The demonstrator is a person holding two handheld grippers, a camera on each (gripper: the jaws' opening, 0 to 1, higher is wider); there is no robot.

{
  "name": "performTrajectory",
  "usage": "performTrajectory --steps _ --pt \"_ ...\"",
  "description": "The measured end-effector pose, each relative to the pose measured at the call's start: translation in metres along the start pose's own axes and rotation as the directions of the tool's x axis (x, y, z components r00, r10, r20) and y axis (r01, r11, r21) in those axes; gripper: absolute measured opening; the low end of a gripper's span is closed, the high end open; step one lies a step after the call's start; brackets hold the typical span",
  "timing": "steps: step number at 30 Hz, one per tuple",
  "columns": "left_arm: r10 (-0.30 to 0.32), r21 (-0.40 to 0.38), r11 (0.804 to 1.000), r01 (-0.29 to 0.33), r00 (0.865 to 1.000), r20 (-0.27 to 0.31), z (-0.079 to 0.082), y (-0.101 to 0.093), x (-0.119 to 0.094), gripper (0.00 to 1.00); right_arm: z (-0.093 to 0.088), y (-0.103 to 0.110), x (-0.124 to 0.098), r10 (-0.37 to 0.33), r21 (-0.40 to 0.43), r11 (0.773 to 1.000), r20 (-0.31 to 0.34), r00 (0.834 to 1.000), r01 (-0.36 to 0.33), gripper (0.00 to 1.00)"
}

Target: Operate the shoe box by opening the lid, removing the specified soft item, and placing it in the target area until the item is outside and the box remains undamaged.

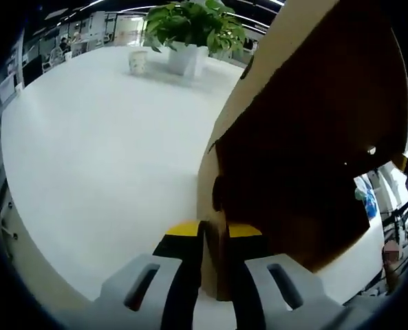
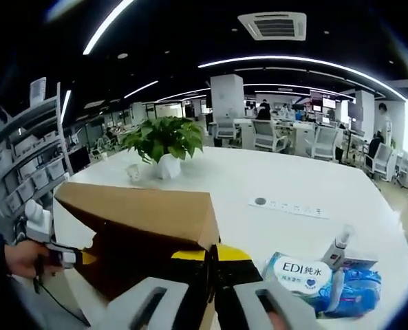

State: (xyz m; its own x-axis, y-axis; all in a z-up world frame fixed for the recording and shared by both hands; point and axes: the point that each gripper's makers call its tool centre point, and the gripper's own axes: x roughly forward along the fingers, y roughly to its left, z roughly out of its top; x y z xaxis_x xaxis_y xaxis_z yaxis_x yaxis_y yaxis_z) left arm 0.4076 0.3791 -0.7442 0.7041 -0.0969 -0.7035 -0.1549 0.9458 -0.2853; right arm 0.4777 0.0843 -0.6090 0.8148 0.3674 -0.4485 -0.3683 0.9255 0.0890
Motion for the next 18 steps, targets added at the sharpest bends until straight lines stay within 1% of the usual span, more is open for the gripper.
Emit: performTrajectory --steps 4,5,8,11,18 --pt "-0.030 0.003 1.000 0.030 1.000 0.000 -0.002 -0.003 -0.001 0.12 -0.004 0.002 -0.007 -0.004 0.009 1.000 0.008 1.000 0.004 0.00" --pt "-0.055 0.010 0.998 0.055 0.998 -0.005 -0.001 -0.005 0.000 0.12 -0.005 0.002 -0.009 -0.010 0.008 1.000 0.014 1.000 0.010 0.00" --pt "-0.071 0.038 0.997 0.071 0.997 -0.011 -0.001 -0.005 -0.001 0.13 -0.009 0.003 -0.011 -0.014 -0.002 1.000 0.018 1.000 0.014 0.00" --pt "-0.082 0.046 0.996 0.083 0.997 -0.013 -0.003 -0.006 -0.002 0.14 -0.013 0.004 -0.015 -0.015 -0.005 1.000 0.024 1.000 0.016 0.00" --pt "-0.111 0.052 0.992 0.112 0.994 -0.023 -0.003 -0.007 -0.003 0.15 -0.024 0.006 -0.019 -0.018 -0.005 1.000 0.013 1.000 0.018 0.00"
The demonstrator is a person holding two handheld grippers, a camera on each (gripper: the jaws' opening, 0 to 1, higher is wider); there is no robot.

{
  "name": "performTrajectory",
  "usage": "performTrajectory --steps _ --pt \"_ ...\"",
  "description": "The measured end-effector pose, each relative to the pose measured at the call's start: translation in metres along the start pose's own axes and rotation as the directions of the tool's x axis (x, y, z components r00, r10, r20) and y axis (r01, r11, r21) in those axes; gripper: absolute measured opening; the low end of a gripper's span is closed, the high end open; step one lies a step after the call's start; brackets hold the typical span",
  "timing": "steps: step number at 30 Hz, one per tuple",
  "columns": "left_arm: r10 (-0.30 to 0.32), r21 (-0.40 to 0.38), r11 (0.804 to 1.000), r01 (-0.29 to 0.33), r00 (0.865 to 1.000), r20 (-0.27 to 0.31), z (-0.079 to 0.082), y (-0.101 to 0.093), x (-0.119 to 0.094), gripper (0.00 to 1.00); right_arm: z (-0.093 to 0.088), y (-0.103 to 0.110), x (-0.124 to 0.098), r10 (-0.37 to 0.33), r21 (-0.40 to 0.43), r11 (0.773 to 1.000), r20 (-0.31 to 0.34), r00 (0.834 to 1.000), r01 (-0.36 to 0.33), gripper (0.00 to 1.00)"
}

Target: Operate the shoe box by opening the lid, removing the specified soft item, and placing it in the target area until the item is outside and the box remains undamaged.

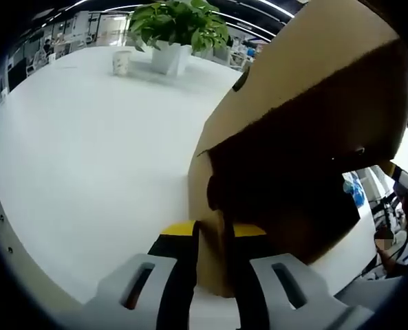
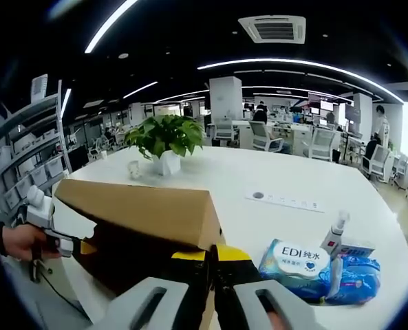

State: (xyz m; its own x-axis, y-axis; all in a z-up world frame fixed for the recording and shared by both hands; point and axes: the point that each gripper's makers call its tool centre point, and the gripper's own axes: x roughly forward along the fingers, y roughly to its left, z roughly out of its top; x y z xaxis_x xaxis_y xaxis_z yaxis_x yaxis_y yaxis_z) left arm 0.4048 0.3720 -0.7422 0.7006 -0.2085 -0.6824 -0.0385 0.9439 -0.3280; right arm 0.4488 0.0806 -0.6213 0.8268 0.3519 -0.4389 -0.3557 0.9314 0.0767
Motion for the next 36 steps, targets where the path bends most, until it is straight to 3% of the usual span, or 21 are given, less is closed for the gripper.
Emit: performTrajectory --steps 13,16,19,27,36 --pt "-0.074 0.024 0.997 0.074 0.997 -0.020 -0.005 -0.005 -0.005 0.20 -0.015 0.001 -0.006 0.006 0.036 0.999 0.022 1.000 -0.007 0.00" --pt "-0.083 0.056 0.995 0.085 0.996 -0.025 -0.005 -0.004 -0.007 0.19 -0.017 -0.001 -0.007 0.013 0.094 0.995 0.043 0.999 -0.017 0.00" --pt "-0.093 0.072 0.993 0.094 0.995 -0.022 -0.004 -0.006 -0.009 0.19 -0.021 0.000 -0.007 0.018 0.078 0.997 0.034 0.999 -0.021 0.00" --pt "-0.114 0.091 0.989 0.113 0.994 0.002 -0.004 -0.006 -0.021 0.19 -0.044 -0.003 -0.007 0.040 0.145 0.989 0.000 0.999 -0.040 0.00" --pt "-0.120 0.133 0.984 0.115 0.992 0.029 -0.002 -0.006 -0.033 0.18 -0.055 0.000 -0.007 0.050 0.173 0.984 -0.013 0.999 -0.047 0.00"
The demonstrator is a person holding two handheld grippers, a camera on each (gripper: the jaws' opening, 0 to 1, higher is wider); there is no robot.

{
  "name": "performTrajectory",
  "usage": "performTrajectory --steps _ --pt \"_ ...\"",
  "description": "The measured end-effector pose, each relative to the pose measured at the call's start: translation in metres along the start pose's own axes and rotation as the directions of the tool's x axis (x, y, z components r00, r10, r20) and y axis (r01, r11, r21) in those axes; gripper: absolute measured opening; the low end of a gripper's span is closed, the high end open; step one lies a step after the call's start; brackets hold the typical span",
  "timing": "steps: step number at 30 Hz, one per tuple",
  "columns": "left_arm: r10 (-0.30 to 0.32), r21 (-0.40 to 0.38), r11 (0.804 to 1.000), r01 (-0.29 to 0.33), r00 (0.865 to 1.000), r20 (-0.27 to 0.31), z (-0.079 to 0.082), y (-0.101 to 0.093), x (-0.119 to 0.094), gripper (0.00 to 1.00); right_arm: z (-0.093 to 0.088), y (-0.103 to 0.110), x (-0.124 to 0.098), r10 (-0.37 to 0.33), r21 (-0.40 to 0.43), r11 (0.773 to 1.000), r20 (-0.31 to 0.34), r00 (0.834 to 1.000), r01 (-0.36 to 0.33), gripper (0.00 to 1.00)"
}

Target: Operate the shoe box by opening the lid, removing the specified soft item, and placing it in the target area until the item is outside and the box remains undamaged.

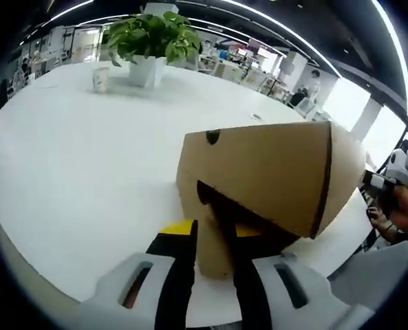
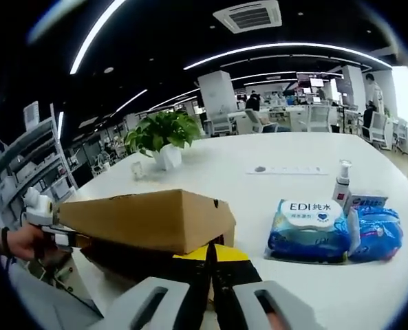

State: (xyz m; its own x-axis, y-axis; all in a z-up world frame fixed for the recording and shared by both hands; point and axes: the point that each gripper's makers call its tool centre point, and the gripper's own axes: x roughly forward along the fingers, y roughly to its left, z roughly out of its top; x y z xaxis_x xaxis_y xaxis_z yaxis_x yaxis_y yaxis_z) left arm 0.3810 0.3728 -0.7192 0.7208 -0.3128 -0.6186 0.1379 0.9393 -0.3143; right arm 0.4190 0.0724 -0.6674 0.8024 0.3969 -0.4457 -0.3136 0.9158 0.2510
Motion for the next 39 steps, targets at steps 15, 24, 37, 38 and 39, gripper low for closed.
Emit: performTrajectory --steps 15,24,37,38,39 --pt "-0.006 0.063 0.998 0.004 1.000 0.028 0.001 0.004 -0.028 0.18 -0.013 -0.006 -0.007 0.005 0.001 1.000 -0.024 1.000 -0.005 0.00" --pt "-0.015 0.149 0.989 0.013 1.000 0.018 -0.001 0.001 -0.038 0.17 -0.020 -0.010 -0.013 0.005 0.011 1.000 -0.028 1.000 -0.005 0.00" --pt "-0.023 0.150 0.988 0.022 1.000 0.000 -0.011 0.003 -0.040 0.17 -0.033 -0.007 -0.011 0.026 0.024 0.999 -0.058 0.998 -0.025 0.00" --pt "-0.023 0.148 0.989 0.023 1.000 -0.001 -0.011 0.003 -0.039 0.17 -0.033 -0.008 -0.011 0.026 0.025 0.999 -0.058 0.998 -0.025 0.00" --pt "-0.024 0.147 0.989 0.024 1.000 -0.002 -0.012 0.004 -0.039 0.17 -0.034 -0.008 -0.011 0.026 0.028 0.999 -0.060 0.998 -0.025 0.00"
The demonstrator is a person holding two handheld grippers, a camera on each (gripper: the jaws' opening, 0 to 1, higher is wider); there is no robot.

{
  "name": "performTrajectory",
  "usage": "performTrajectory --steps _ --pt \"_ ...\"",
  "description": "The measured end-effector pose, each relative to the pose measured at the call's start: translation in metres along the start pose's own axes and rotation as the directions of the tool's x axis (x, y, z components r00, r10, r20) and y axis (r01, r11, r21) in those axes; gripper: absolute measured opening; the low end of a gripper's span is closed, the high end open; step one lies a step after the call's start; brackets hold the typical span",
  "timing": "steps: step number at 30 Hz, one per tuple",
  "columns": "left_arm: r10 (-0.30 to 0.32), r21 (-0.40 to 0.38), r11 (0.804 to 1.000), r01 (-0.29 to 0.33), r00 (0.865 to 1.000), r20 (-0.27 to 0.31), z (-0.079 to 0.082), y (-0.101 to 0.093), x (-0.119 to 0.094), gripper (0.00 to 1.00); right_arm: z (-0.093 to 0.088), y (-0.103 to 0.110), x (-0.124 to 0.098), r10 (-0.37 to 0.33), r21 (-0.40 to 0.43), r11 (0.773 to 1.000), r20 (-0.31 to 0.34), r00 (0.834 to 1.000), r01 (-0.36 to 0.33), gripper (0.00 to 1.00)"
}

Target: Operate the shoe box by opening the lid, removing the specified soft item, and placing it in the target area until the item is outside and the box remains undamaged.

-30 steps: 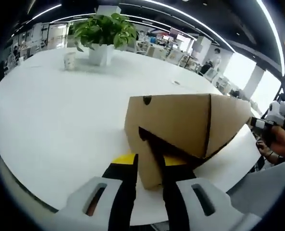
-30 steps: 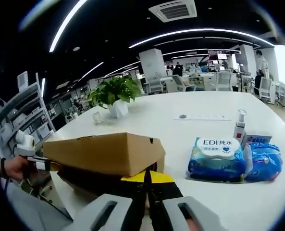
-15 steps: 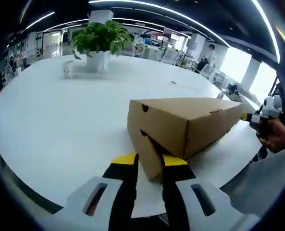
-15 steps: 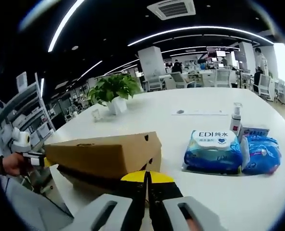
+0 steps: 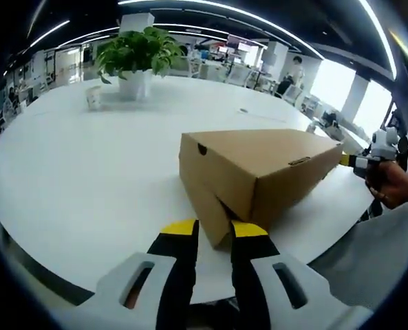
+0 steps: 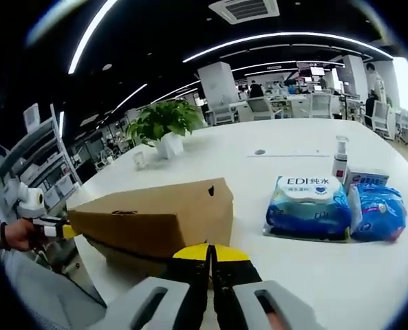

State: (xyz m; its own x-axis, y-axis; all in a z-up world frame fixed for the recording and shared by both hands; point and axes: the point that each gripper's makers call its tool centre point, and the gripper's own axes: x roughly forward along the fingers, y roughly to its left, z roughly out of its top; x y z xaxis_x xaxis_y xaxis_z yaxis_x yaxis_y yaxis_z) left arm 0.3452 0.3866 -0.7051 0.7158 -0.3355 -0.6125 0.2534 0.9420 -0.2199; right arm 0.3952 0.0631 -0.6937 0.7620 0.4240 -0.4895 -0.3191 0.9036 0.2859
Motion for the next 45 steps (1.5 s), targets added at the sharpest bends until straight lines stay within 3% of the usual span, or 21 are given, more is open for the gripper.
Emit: performTrajectory --steps 30,34,38,45 --pt "-0.002 -0.061 0.998 0.000 1.000 -0.024 -0.017 0.002 -0.003 0.18 -0.018 -0.008 0.007 0.004 0.023 1.000 -0.049 0.999 -0.003 0.00" --pt "0.006 -0.084 0.996 -0.006 1.000 -0.002 -0.011 0.006 -0.009 0.19 -0.017 -0.015 0.002 0.002 0.047 0.999 -0.056 0.998 0.000 0.00" --pt "0.017 -0.120 0.993 -0.014 0.999 0.029 0.001 0.013 -0.015 0.20 -0.006 -0.027 -0.008 -0.013 0.106 0.994 -0.021 1.000 0.015 0.00" --pt "0.004 -0.141 0.990 0.008 0.997 0.082 0.029 0.009 -0.018 0.31 0.024 -0.013 -0.012 0.071 0.181 0.980 0.059 0.996 -0.081 0.19"
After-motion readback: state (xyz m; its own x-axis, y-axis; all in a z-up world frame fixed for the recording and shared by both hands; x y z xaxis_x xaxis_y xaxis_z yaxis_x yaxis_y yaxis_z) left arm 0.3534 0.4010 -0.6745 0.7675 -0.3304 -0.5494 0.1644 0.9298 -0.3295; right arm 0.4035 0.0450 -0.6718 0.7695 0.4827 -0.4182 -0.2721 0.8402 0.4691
